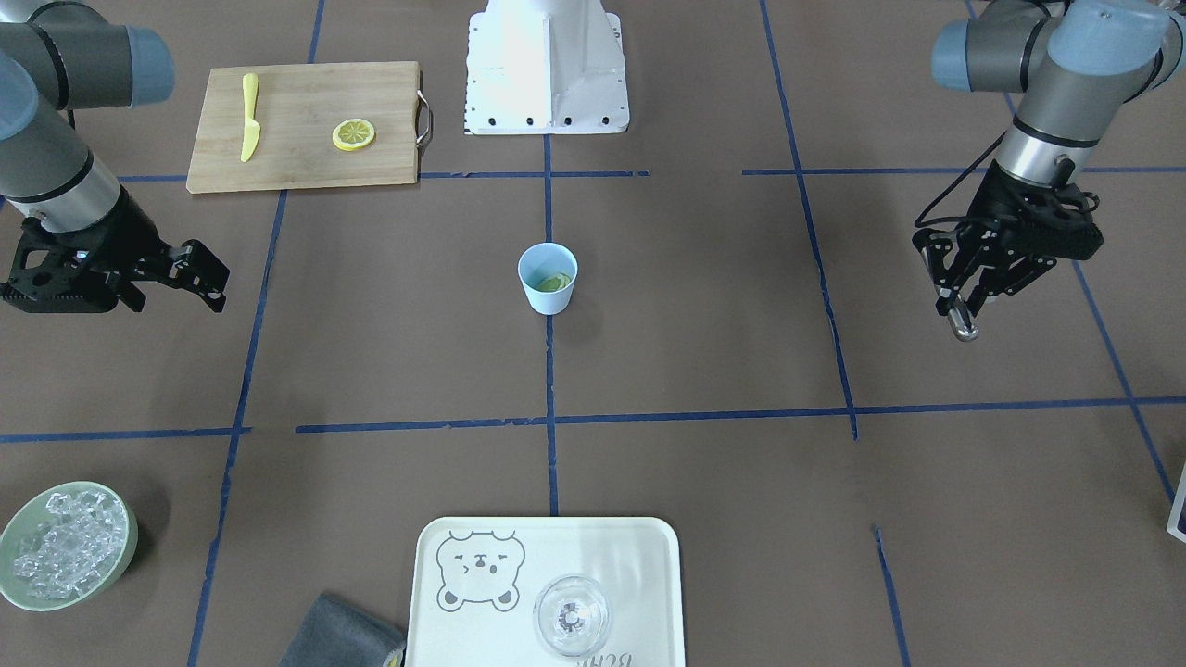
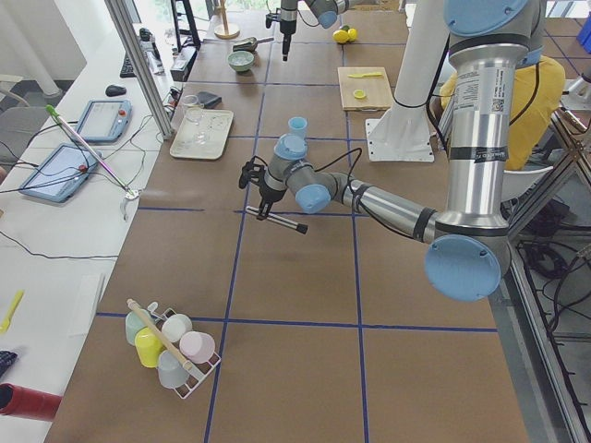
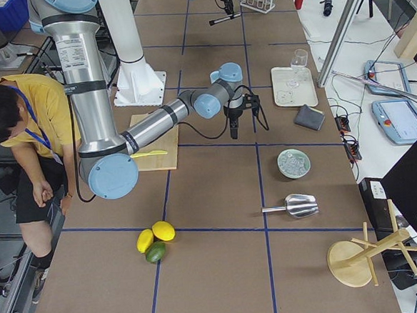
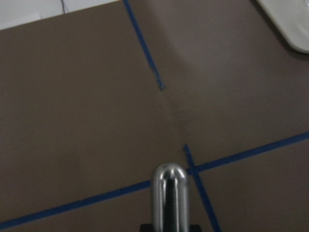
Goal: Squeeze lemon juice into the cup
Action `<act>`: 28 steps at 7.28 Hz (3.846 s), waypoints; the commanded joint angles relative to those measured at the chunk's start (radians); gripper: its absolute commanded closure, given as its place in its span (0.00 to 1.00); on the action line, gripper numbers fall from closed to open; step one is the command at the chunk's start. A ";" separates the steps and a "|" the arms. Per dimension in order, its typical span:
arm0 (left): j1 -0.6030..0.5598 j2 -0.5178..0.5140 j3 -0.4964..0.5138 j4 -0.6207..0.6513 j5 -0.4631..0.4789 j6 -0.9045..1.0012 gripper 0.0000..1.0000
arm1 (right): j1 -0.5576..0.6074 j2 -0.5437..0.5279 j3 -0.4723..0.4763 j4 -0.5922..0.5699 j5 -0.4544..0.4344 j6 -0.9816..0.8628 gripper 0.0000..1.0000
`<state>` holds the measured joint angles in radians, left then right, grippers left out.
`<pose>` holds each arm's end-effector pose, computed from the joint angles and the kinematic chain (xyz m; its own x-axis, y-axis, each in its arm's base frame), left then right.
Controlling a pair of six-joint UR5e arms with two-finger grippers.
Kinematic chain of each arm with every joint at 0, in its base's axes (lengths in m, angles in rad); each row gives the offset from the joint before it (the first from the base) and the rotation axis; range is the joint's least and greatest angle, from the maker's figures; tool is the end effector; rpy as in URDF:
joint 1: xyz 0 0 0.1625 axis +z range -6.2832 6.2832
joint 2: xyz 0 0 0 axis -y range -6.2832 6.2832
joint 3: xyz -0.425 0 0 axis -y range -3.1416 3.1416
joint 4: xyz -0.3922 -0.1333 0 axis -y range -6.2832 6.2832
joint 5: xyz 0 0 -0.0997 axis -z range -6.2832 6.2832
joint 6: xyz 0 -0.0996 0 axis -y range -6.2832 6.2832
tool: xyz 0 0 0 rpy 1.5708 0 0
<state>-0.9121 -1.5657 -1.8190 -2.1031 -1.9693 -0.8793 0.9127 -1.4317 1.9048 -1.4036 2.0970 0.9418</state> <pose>0.2397 -0.4644 0.4888 0.6954 0.0617 -0.7159 0.1546 0.9601 0.2329 -0.2641 -0.4777 0.4142 0.6911 0.0622 0.7201 -0.1162 0.9929 0.0258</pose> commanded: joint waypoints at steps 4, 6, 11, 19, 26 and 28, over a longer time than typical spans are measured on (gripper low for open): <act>0.015 -0.076 0.208 0.014 -0.138 -0.128 1.00 | -0.002 -0.052 -0.015 0.124 0.000 0.009 0.00; 0.016 -0.089 0.196 0.098 -0.134 0.072 1.00 | -0.002 -0.052 -0.015 0.124 0.000 0.012 0.00; 0.025 -0.100 0.213 0.104 -0.122 0.069 1.00 | -0.003 -0.052 -0.016 0.124 0.000 0.014 0.00; -0.093 -0.090 0.101 0.112 -0.151 0.098 0.00 | 0.018 -0.070 -0.021 0.124 0.003 -0.023 0.00; -0.607 0.044 0.081 0.344 -0.315 0.846 0.00 | 0.400 -0.124 -0.223 0.121 0.205 -0.543 0.00; -0.614 0.061 0.086 0.356 -0.359 0.864 0.00 | 0.480 -0.124 -0.295 0.120 0.248 -0.687 0.00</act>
<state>-1.5115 -1.5105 -1.7388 -1.7697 -2.2955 -0.0437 1.3394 -1.5548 1.6557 -1.2827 2.3198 0.3482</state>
